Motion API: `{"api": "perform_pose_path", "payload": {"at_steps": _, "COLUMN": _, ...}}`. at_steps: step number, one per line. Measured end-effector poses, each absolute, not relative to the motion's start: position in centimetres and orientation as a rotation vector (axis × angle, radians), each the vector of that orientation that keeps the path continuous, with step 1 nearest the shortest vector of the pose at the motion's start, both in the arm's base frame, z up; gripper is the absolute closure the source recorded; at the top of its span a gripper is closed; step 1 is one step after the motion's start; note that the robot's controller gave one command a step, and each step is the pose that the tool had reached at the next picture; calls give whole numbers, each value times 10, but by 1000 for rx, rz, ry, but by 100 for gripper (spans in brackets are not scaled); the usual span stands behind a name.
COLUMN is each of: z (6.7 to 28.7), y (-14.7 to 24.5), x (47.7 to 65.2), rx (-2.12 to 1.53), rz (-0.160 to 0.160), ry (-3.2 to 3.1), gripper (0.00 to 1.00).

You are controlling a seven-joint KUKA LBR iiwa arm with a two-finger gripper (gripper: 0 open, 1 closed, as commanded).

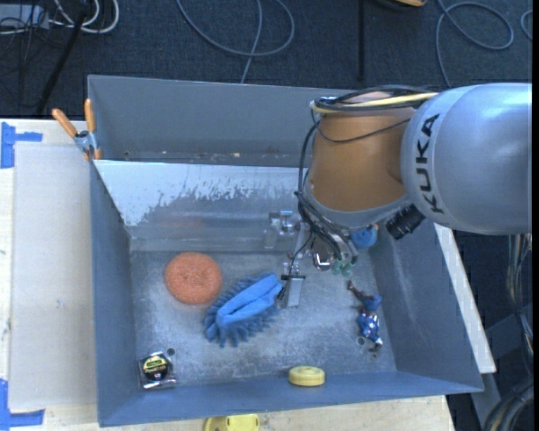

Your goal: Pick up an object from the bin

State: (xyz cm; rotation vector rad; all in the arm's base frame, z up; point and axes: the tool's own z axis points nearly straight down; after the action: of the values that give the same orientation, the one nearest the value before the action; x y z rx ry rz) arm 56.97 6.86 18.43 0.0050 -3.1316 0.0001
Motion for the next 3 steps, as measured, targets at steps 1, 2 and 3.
{"api": "perform_pose_path", "payload": {"at_steps": 1, "z": 189, "y": 68, "x": 571, "rx": 2, "rz": -1, "ry": -3140, "gripper": 0}}
{"api": "perform_pose_path", "payload": {"at_steps": 2, "z": 145, "y": 90, "x": 587, "rx": 114, "rz": 0, "ry": -3143, "gripper": 0}}
{"api": "perform_pose_path", "payload": {"at_steps": 3, "z": 132, "y": 96, "x": 588, "rx": 150, "rz": 0, "ry": -3140, "gripper": 0}}
